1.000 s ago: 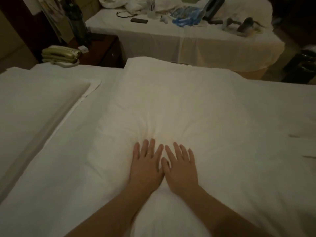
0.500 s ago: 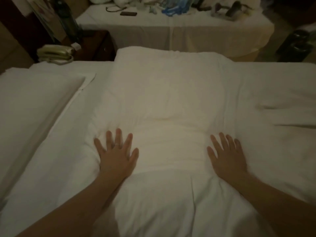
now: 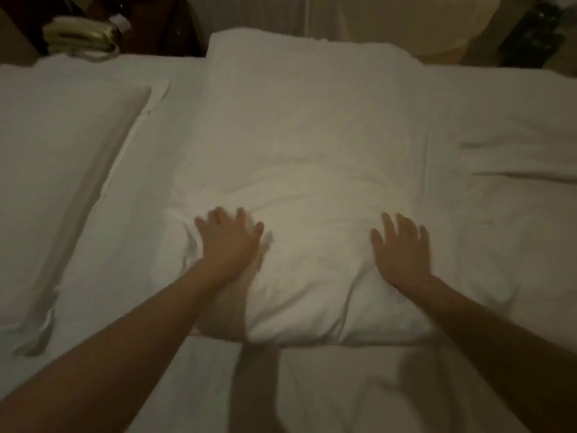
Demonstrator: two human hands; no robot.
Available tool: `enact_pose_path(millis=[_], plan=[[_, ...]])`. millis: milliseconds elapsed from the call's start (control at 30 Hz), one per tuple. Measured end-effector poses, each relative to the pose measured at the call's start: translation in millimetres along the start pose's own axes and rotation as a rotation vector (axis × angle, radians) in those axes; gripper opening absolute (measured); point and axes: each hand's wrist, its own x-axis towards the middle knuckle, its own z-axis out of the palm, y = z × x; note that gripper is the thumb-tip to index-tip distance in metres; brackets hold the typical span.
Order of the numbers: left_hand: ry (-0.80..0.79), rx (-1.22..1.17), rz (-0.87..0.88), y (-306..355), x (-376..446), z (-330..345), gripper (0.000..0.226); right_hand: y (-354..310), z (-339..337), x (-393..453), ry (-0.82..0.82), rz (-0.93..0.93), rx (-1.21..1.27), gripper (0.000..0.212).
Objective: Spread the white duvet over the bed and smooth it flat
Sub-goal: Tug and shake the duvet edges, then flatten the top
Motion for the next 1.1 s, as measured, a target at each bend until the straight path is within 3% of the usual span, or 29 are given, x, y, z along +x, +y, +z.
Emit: enact_pose_path(millis=[67,167,233,333,467,733,867,933,967,1000,1100], plan=[[0.108,-0.113,0.194,26.7,-44.7,-0.4,0.062,-70.6,-10.2,-44.3,0.114,-0.11,0.138,0.054],[0.001,-0.046,0.3,19.9,-106.2,37.9,0.062,-136.3,8.7,-106.4,-0.025,-0.273,0.221,0.053],[-0.015,0.027,0.334,-10.5,-115.8,63.1,0.063,-124.3,40.0,-122.0,-0.078,-0.355,0.142,0.052],[0.073,0.056,0.348,-33.9,-108.1,75.2,0.064,-77.7,65.2,-111.7,-0.034,-0.305,0.121,0.052],[0.103,0.046,0.324,-36.9,-109.6,79.4,0.064,-21.4,62.3,-106.0,0.016,-0.279,0.059,0.053],[0.162,-0.005,0.282,-66.7,-104.7,82.2,0.07,51.0,48.6,-101.0,-0.037,-0.193,-0.022,0.057],[0.189,0.008,0.156,-25.3,-113.4,71.4,0.064,36.3,42.1,-101.3,-0.033,-0.089,0.011,0.056],[0.166,-0.283,0.171,17.6,-137.8,56.6,0.04,-4.9,20.6,-116.5,-0.026,0.025,0.25,0.051],[0.073,-0.512,0.108,40.6,-155.0,41.1,0.026,-28.4,5.0,-129.5,-0.022,0.093,0.452,0.042],[-0.066,-0.73,-0.035,58.6,-171.1,31.4,0.028,-50.2,-14.4,-145.2,-0.041,0.169,0.655,0.033],[-0.403,-1.44,-0.839,78.8,-198.1,31.8,0.045,-94.1,-21.0,-194.4,-0.312,0.655,1.223,0.046]])
